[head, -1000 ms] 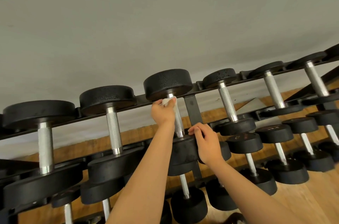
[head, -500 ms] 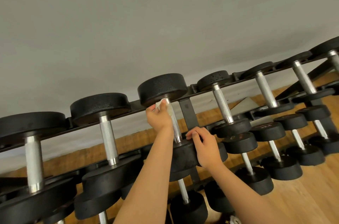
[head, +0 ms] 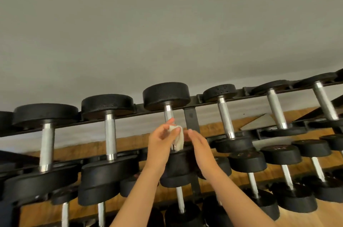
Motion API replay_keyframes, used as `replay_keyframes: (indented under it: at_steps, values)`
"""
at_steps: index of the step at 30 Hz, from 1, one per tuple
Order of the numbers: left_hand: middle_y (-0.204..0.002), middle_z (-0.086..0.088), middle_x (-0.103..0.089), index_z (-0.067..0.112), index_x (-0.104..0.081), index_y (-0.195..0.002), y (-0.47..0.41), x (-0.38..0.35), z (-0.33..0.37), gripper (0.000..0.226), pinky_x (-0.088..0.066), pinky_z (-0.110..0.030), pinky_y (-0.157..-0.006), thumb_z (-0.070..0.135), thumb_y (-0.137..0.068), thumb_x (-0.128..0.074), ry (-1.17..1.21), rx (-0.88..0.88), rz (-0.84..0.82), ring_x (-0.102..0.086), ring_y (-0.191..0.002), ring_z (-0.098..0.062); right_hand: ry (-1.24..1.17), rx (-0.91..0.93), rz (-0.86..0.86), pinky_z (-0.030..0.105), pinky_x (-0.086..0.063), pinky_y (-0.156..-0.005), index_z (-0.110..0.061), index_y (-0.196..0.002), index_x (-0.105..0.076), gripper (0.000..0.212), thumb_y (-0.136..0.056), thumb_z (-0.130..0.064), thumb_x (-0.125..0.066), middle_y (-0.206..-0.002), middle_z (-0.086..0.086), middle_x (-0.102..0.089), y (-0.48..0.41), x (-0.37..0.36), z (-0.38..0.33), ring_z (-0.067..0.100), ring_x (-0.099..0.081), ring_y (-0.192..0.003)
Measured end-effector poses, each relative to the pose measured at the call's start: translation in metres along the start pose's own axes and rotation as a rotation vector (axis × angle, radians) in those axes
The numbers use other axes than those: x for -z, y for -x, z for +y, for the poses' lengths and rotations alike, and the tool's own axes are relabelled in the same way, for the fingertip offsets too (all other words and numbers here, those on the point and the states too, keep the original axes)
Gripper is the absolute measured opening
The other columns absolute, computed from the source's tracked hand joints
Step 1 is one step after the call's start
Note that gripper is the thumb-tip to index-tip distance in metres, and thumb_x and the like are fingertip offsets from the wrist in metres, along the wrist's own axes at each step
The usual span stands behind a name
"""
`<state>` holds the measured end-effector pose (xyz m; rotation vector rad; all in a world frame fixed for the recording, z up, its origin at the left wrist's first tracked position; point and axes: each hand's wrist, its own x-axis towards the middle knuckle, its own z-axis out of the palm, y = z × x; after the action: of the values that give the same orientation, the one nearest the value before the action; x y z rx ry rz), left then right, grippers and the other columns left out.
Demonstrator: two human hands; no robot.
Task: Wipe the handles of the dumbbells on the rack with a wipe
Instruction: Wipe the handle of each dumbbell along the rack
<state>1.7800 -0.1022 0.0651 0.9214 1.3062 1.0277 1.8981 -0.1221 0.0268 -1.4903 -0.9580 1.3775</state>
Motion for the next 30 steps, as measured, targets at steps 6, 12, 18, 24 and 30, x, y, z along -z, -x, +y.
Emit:
replay_keyframes:
  at_steps: [6,12,18,24,30]
  values:
    - [-0.142,0.022,-0.047,0.022,-0.066,-0.12,0.004,0.0,0.003,0.027,-0.045,-0.01,-0.087,0.023,-0.094,-0.057,-0.085,-0.044,-0.124,-0.048,-0.127,-0.002,-0.203,-0.029,-0.287,0.035,-0.052,-0.093,-0.013,-0.119,-0.066,0.026,-0.097,-0.02,-0.055,-0.112,0.007,-0.07,-0.007,0.023,-0.031,0.022,-0.066,-0.106]
    - [-0.126,0.016,-0.053,0.026,-0.057,-0.119,0.007,0.013,-0.016,0.03,-0.034,-0.019,-0.1,0.011,-0.093,-0.061,-0.492,-0.125,0.095,-0.044,-0.12,0.001,-0.217,-0.104,-0.081,0.02,-0.055,-0.069,-0.009,-0.1,-0.065,0.01,-0.092,-0.007,-0.06,-0.103,0.004,-0.069,-0.021,0.039,-0.037,0.018,-0.066,-0.097]
    - [-0.103,0.014,-0.06,0.026,-0.058,-0.11,0.004,-0.001,-0.042,0.013,-0.039,-0.018,-0.081,0.024,-0.099,-0.051,-0.495,-0.041,0.319,-0.056,-0.101,-0.007,-0.084,-0.062,0.129,0.023,-0.055,-0.077,-0.021,-0.091,-0.059,0.011,-0.094,-0.01,-0.057,-0.105,-0.002,-0.059,-0.037,0.043,-0.024,0.014,-0.06,-0.097]
    - [-0.094,0.007,-0.067,0.02,-0.06,-0.097,0.005,0.0,-0.05,0.009,-0.038,-0.011,-0.071,0.019,-0.098,-0.052,-0.448,-0.054,0.409,-0.061,-0.091,-0.006,-0.056,-0.258,-0.152,0.026,-0.055,-0.077,-0.009,-0.089,-0.057,0.009,-0.095,-0.005,-0.052,-0.117,0.009,-0.055,-0.05,0.044,-0.018,0.025,-0.058,-0.107]
    - [-0.087,0.006,-0.068,0.021,-0.06,-0.091,0.004,0.0,-0.051,0.009,-0.039,-0.011,-0.067,0.016,-0.096,-0.053,-0.473,-0.07,0.4,-0.063,-0.083,-0.006,0.148,-0.297,-0.383,0.025,-0.053,-0.088,-0.005,-0.111,-0.065,0.026,-0.1,-0.022,-0.049,-0.117,0.007,-0.064,-0.054,0.032,-0.016,0.017,-0.063,-0.106]
